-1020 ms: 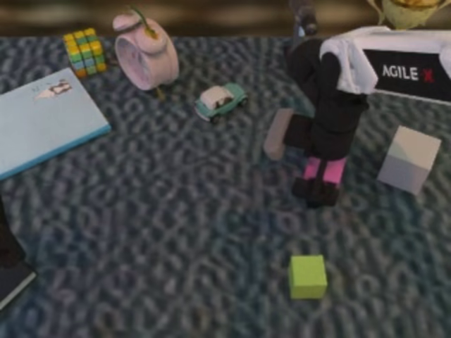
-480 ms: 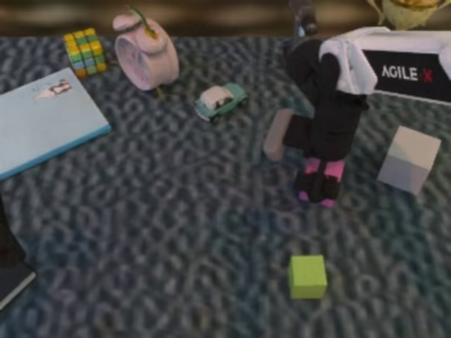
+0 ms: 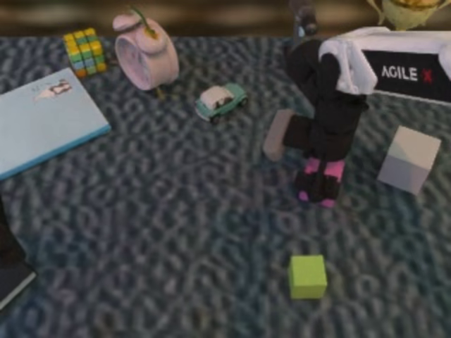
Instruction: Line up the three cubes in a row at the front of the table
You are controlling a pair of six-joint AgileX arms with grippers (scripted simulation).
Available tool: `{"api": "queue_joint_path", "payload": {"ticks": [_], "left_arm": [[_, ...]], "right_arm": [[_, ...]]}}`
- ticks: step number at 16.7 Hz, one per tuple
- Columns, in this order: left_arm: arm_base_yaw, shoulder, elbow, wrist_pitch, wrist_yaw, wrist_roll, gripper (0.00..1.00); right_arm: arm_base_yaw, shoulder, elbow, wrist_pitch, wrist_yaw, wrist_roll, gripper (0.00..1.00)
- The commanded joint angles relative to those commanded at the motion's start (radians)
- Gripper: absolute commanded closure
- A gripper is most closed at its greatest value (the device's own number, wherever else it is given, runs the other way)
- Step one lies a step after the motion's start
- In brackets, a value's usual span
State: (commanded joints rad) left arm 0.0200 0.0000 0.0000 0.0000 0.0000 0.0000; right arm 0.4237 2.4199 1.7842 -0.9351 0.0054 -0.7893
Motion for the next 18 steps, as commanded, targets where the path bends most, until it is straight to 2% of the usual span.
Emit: {"api": "queue_joint_path", "payload": {"ticks": [4, 9, 14, 18], "left_arm": [[0.000, 0.000, 0.000, 0.000, 0.000, 0.000, 0.00], [0.000, 0.000, 0.000, 0.000, 0.000, 0.000, 0.00], [0.000, 0.000, 0.000, 0.000, 0.000, 0.000, 0.00], [0.000, 0.000, 0.000, 0.000, 0.000, 0.000, 0.00]], "right_arm": [[0.001, -0.038, 0.035, -0.058, -0.008, 0.008, 1.00], [0.008, -0.096, 0.140, -0.232, -0.008, 0.006, 1.00], [0.006, -0.102, 0.143, -0.240, -0.009, 0.009, 1.00], [0.106, -0.172, 0.055, -0.216, -0.009, 0.032, 1.00]]}}
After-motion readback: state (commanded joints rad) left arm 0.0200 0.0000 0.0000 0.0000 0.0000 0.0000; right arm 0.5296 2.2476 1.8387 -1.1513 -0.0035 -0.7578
